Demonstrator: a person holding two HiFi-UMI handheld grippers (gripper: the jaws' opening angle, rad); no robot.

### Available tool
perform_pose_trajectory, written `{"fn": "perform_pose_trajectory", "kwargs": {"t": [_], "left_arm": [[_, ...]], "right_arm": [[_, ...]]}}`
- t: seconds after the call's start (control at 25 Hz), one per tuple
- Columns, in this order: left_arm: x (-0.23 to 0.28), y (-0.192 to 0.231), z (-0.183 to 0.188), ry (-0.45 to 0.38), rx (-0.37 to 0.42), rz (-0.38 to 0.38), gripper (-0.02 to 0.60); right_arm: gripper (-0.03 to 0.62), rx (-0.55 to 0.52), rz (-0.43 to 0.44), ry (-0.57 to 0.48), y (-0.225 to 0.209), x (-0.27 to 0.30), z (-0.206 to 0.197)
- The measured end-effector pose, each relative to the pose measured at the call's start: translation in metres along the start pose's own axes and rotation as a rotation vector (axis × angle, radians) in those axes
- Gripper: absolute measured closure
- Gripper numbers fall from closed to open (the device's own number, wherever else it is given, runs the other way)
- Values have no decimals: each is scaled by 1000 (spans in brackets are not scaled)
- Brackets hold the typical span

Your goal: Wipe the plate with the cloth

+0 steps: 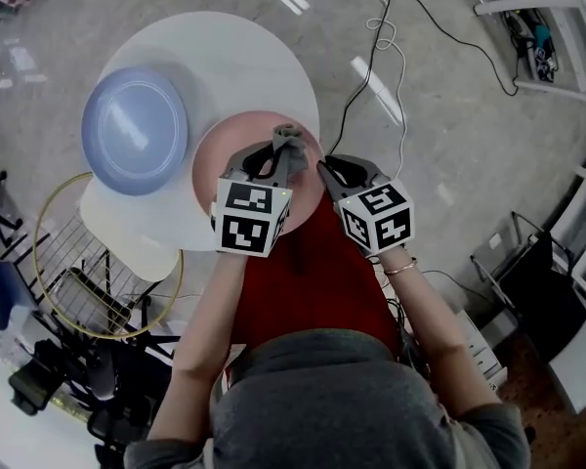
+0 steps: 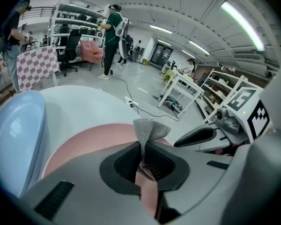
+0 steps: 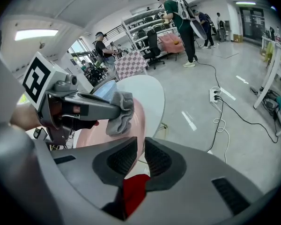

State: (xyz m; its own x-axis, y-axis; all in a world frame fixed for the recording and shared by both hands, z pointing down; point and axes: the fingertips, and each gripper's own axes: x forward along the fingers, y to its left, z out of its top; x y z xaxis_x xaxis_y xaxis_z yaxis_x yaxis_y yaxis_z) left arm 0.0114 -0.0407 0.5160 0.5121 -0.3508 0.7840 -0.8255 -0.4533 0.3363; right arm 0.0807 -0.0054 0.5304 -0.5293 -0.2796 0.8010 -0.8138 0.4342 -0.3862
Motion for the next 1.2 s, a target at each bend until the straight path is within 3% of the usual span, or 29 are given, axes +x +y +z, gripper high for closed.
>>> {"fn": "perform_pose_trajectory", "kwargs": {"t": [0.2,0.44,0.76,1.2], "left_arm": [[20,-15,-5,96,85,-52,545],[36,-15,-9,159,115,-29,545],[40,7,-4,146,48,68,545],[12,71,-7,113,-60,238,544]], "right_arm": [[533,-4,8,31,-2,3,0],[533,-32,6,35,-2,6,2],[534,-77,-19,44,-3,7,5],[534,-104,-47,50,-1,7,4]]}}
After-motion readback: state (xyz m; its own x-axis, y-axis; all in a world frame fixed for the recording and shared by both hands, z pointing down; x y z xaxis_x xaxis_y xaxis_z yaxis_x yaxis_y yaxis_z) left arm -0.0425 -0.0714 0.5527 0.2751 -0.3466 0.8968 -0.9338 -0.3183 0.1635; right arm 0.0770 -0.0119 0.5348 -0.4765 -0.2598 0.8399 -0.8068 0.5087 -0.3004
